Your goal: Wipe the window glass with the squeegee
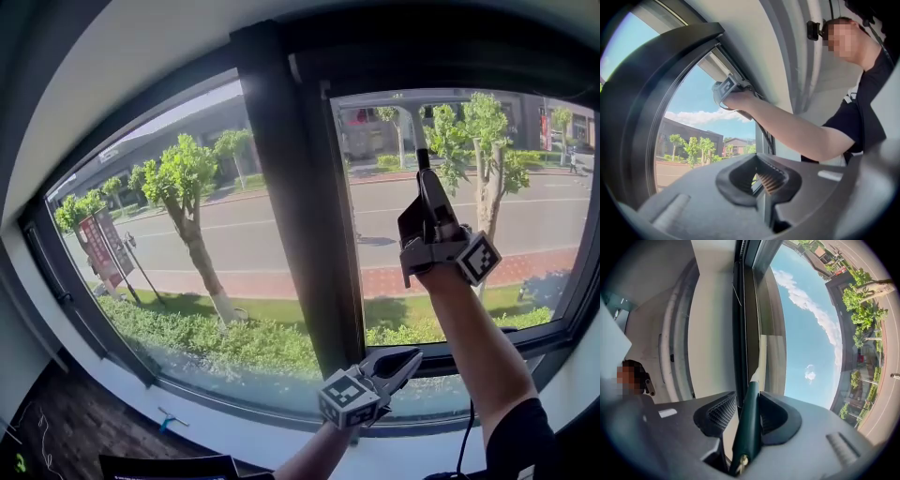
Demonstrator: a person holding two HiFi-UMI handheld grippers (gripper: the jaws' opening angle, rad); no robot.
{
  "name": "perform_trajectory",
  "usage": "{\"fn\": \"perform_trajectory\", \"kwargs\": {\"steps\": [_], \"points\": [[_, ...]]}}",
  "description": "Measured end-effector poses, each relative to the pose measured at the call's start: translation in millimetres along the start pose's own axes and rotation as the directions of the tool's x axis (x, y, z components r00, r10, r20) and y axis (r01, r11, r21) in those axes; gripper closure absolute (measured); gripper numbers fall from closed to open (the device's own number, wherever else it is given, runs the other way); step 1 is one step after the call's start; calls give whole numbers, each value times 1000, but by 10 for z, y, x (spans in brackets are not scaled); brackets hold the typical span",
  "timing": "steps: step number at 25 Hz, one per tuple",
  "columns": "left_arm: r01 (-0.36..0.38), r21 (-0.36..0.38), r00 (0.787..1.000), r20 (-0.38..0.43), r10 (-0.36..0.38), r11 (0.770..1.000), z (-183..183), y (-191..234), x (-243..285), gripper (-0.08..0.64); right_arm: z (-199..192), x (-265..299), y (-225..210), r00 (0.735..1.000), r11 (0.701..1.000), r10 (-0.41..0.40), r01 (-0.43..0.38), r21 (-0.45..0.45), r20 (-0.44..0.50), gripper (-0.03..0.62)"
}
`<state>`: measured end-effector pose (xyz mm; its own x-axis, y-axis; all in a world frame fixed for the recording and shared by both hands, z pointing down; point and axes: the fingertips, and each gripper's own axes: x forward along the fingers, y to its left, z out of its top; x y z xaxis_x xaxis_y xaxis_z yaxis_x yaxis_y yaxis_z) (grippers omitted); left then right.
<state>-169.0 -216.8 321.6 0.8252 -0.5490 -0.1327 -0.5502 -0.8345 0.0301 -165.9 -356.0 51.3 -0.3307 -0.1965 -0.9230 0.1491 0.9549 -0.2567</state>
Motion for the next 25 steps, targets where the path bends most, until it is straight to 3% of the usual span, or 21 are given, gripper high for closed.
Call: {"fn": "perform_trajectory", "kwargs": {"steps": [5,11,25], "points": [[2,12,1000,14,-2,1000,-98,73,-21,557,-64,42,19,1000,1000,19,-19,-9,-13,433],[0,19,1000,4,0,1000,-30,73,-63,557,-83,61,-45,1000,997,-18,18,-75,-10,434],[-8,23,1000,-22,8,1000,-18,66,-172,557,-168,-132,-88,1000,997,-26,25,-73,-5,436]]}}
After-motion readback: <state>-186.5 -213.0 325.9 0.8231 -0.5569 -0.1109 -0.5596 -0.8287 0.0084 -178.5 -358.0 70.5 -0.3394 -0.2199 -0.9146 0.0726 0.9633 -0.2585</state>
